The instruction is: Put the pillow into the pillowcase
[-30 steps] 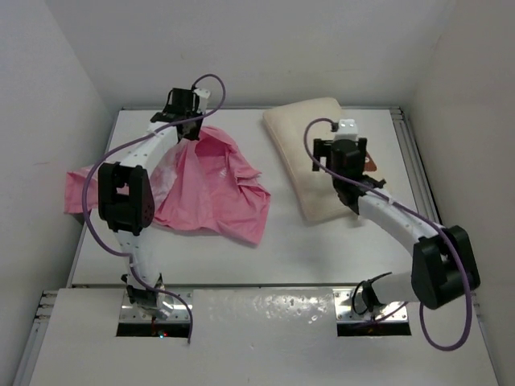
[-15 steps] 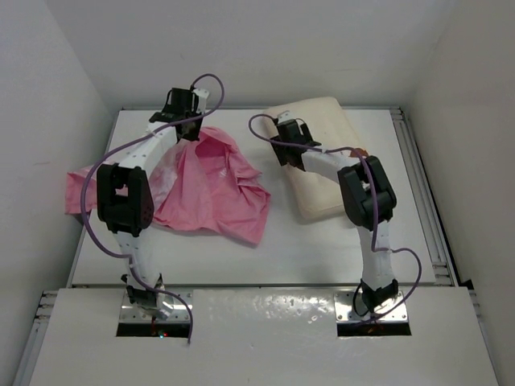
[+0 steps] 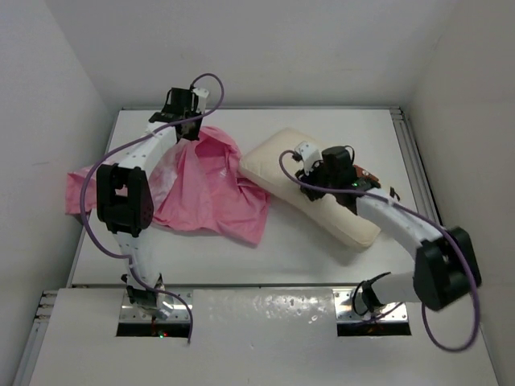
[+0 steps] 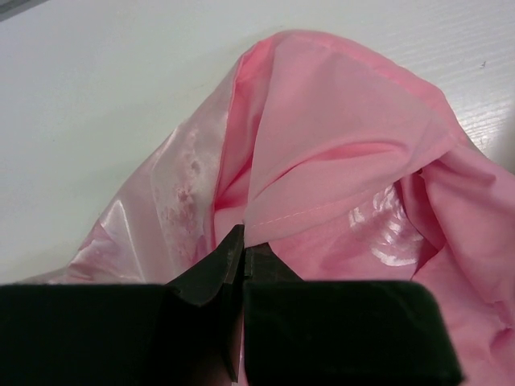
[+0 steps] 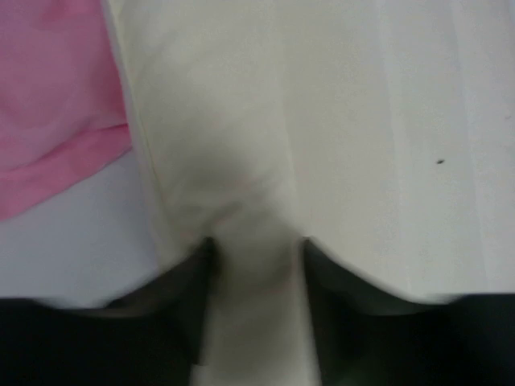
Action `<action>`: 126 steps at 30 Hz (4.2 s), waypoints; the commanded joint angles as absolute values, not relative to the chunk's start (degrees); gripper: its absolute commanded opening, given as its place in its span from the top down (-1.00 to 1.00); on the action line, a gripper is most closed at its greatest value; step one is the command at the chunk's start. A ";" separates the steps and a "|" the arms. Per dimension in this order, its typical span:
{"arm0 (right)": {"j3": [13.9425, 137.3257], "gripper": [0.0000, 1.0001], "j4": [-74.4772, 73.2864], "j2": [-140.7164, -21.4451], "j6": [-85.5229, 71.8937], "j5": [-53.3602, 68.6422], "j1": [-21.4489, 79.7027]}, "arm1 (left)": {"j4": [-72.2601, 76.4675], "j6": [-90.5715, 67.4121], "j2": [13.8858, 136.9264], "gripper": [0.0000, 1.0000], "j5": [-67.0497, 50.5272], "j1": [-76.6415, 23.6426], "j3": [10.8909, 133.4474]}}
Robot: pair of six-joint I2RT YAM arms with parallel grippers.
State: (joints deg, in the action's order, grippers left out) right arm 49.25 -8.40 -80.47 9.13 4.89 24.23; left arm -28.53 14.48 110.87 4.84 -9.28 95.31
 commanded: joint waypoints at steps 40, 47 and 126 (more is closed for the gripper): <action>78.68 1.00 -1.01 -103.03 -8.87 47.28 12.47 | -29.00 15.47 109.86 1.00 4.13 -12.13 99.49; 71.70 1.00 17.04 -102.46 -17.56 49.57 24.95 | -32.86 18.27 109.69 1.00 -2.26 -12.57 103.17; 70.22 1.00 11.33 -102.13 -6.67 3.51 34.02 | -51.31 35.41 101.07 1.00 -2.80 -12.83 89.46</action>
State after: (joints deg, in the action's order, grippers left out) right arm 65.82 3.60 -104.84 0.89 3.60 36.77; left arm -44.84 30.57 105.10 1.54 -12.08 84.16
